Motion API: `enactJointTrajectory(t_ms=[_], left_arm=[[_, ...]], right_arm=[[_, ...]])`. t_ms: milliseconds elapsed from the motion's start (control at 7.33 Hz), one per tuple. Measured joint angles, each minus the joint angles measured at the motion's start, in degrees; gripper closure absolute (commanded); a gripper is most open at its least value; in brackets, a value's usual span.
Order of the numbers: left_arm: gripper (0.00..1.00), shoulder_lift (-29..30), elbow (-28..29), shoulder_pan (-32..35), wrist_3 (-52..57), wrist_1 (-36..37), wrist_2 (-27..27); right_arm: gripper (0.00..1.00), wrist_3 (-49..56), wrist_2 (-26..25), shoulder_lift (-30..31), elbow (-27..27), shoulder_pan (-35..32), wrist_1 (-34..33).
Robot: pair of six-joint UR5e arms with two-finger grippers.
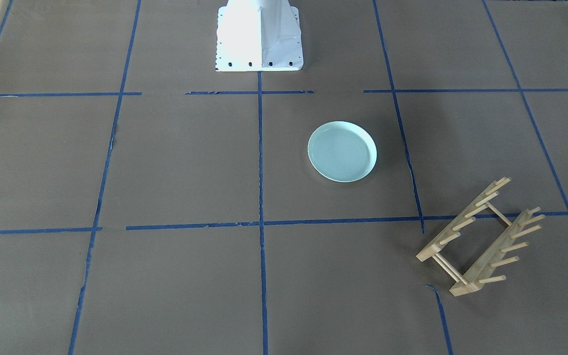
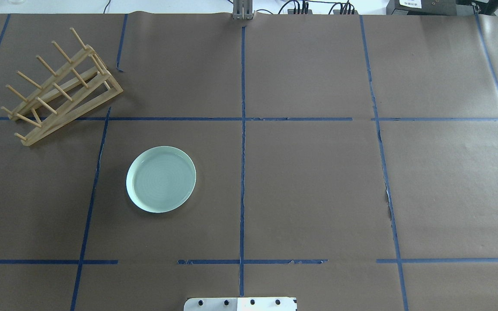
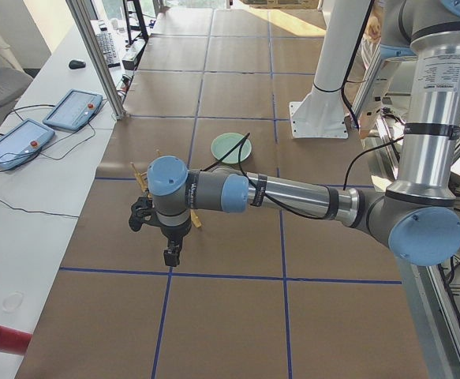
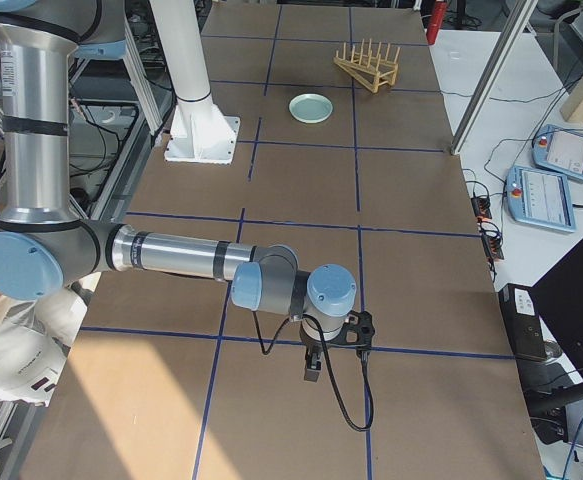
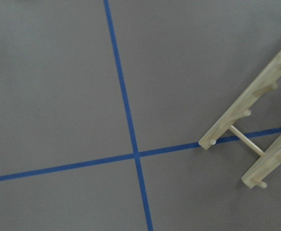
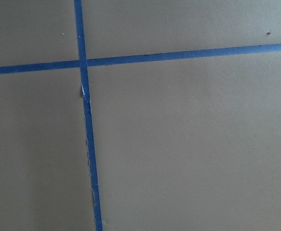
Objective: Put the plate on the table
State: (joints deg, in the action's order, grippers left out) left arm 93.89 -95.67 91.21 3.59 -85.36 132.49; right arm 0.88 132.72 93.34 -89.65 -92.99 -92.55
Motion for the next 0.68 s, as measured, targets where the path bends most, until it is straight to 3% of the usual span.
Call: enactJointTrajectory(t_ms=[682], left_arm=[[0.00,-1.20,0.06,-0.23,0.62,-0.09,0.28]], right_arm=[[0.00,0.00,0.00,0.00,0.00,0.00,0.00]])
